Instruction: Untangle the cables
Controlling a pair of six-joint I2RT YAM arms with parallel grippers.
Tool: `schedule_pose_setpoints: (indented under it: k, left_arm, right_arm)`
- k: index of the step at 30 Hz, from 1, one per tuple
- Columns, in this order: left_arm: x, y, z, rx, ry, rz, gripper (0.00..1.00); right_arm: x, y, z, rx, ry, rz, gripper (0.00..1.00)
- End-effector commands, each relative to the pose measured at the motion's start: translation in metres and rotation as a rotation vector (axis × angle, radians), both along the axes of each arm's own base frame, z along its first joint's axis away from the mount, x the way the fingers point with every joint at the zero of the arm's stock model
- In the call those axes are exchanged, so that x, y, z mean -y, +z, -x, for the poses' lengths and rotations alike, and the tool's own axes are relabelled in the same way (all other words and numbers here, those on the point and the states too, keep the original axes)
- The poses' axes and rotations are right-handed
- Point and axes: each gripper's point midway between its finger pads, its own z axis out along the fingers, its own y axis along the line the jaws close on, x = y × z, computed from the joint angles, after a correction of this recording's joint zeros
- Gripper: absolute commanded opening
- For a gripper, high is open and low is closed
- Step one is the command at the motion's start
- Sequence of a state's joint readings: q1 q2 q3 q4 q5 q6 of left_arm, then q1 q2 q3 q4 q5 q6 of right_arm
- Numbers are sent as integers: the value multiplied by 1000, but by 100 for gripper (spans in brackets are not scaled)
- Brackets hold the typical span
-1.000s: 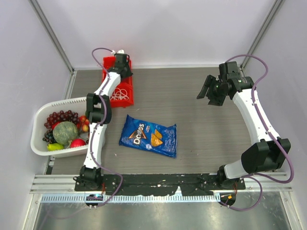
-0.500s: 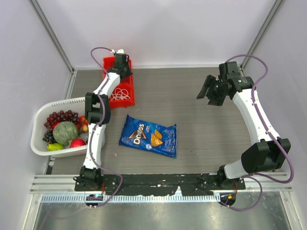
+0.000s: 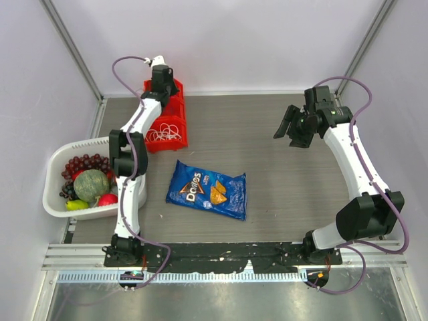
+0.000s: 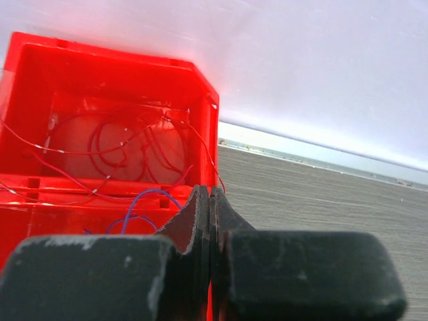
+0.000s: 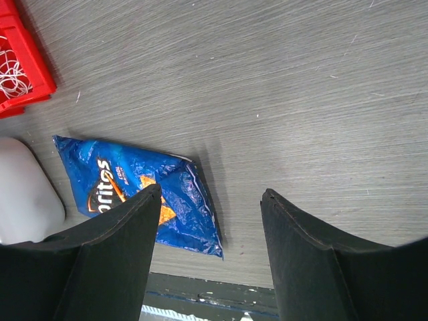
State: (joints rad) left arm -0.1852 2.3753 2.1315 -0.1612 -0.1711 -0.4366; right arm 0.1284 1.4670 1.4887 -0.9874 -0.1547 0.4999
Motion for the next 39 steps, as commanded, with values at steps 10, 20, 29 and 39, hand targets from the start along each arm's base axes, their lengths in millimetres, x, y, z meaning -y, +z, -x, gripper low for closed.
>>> schedule_pose_setpoints:
  k: [10,20,29,39]
  left_arm:
    - [-43,27,22,-16,173,-9,0]
    - [-33,27,20,-7,140,48,60]
    - [-32,48,-10,105,225,238,58]
    - [-127,50,6,167,545,451,60]
  right_arm:
    - [-4,16,-9,61,6,-14,66]
    - [-5,12,-10,48,7,-24,66]
    - [-4,9,-12,34,-1,-18,66]
    - [-5,8,-16,26,-2,-16,66]
